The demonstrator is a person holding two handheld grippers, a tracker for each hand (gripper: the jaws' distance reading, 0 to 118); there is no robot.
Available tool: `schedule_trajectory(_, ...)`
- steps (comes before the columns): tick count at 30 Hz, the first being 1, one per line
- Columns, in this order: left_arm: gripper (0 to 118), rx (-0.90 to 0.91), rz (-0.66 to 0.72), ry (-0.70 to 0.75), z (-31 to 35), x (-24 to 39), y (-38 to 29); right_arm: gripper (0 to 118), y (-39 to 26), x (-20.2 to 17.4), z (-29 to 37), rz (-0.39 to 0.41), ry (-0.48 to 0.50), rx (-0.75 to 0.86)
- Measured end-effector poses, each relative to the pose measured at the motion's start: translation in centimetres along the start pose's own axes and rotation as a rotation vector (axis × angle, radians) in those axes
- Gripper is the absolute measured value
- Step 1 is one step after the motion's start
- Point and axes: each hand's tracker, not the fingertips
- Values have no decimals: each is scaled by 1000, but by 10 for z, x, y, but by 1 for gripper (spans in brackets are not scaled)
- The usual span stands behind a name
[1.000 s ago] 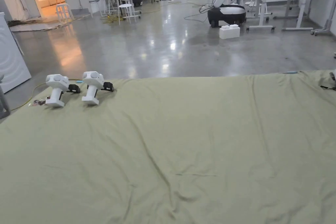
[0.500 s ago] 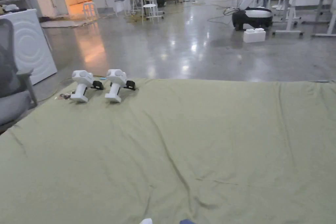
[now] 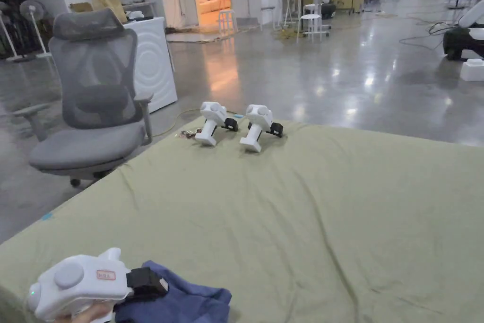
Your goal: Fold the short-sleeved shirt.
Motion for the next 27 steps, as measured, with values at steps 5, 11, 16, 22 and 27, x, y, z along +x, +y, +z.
schedule_trajectory(5,97,71,-188,300,2,34,-14,4,13,-20,17,114,-40,38)
schedule_trajectory(11,97,409,-594,252,108,91,-62,4,37,-39,52,232,-168,214)
schedule_trajectory(16,97,671,-837,114,218,175,-173,4,66,-64,93,291,-185,425)
schedule_trajectory(22,92,905,-1124,134,221,237,-280,4,85,-105,154,467,-268,672)
schedule_trajectory(27,11,889,-925,-92,224,271,-287,4,90,-120,182,517,-336,781)
